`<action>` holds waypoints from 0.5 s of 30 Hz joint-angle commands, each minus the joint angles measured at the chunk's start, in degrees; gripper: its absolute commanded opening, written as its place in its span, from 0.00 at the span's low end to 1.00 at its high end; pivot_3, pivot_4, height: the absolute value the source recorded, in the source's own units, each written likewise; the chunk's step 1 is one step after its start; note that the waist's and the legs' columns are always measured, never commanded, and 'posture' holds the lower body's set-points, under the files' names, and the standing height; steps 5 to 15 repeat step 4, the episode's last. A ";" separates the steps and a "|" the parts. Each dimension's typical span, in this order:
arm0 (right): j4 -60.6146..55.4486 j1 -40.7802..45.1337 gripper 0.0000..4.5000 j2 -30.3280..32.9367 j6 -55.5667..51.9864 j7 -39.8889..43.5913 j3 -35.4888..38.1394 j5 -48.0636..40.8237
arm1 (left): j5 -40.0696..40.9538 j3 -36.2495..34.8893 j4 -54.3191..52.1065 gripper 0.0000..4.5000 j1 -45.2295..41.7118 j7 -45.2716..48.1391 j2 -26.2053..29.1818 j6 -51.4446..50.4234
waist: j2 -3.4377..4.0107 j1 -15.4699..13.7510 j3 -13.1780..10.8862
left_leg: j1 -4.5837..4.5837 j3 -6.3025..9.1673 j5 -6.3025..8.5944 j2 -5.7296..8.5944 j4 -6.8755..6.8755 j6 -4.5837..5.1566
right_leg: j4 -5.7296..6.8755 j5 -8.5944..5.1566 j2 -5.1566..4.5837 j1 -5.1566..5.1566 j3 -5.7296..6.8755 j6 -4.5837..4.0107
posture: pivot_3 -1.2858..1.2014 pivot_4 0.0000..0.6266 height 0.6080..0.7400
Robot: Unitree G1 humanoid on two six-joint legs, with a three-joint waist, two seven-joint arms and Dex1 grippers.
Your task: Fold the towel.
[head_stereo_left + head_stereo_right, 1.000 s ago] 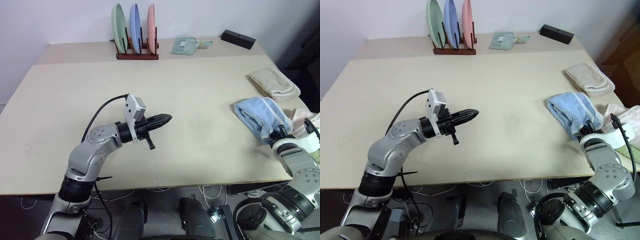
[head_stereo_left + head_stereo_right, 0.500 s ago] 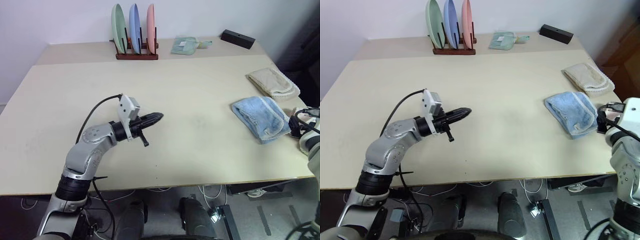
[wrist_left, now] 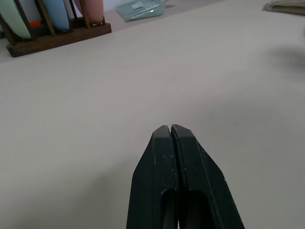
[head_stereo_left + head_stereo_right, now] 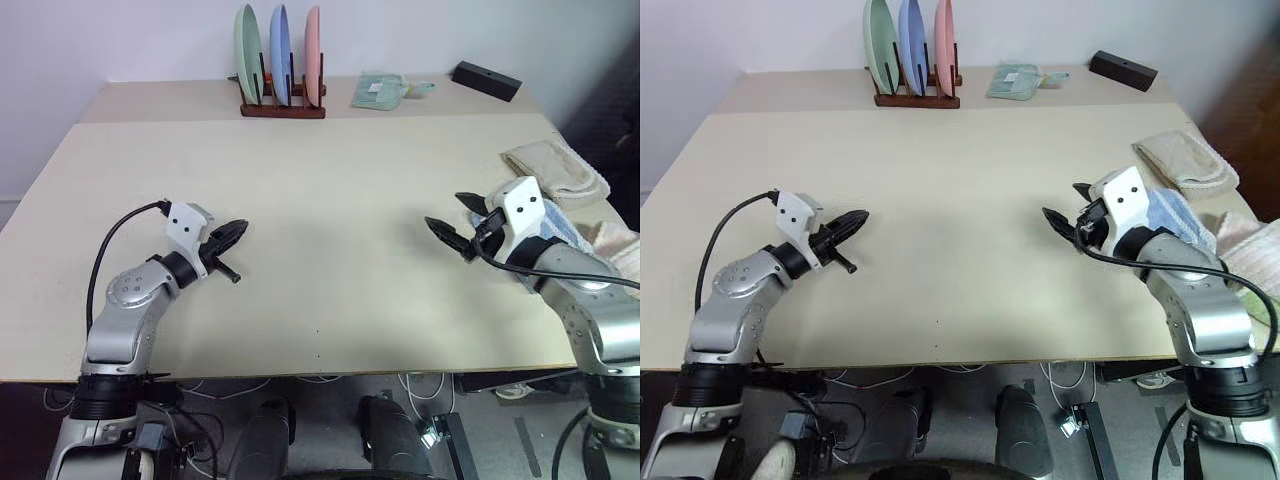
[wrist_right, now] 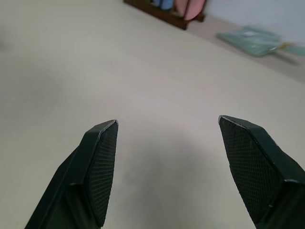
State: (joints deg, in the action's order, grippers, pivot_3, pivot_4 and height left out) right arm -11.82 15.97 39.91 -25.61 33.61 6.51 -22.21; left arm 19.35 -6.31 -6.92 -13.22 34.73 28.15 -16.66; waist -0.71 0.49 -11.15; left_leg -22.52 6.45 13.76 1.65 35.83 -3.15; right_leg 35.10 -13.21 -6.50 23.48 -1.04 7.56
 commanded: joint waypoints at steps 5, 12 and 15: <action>3.66 3.12 0.76 -1.48 4.79 2.19 -0.93 2.80 | -0.07 -1.06 -4.86 0.00 0.95 -2.76 -1.04 0.17 | 0.01 0.28 0.00 | 0.03 0.00 0.00 0.00 -0.02 0.00 | 0.03 0.01 0.00 0.01 -0.01 0.02 | 0.52 0.24 1.00; 3.66 3.12 0.76 -1.48 4.79 2.19 -0.93 2.80 | -0.07 -1.06 -4.86 0.00 0.95 -2.76 -1.04 0.17 | 0.01 0.28 0.00 | 0.03 0.00 0.00 0.00 -0.02 0.00 | 0.03 0.01 0.00 0.01 -0.01 0.02 | 0.52 0.24 1.00; 3.66 3.12 0.76 -1.48 4.79 2.19 -0.93 2.80 | -0.07 -1.06 -4.86 0.00 0.95 -2.76 -1.04 0.17 | 0.01 0.28 0.00 | 0.03 0.00 0.00 0.00 -0.02 0.00 | 0.03 0.01 0.00 0.01 -0.01 0.02 | 0.52 0.24 1.00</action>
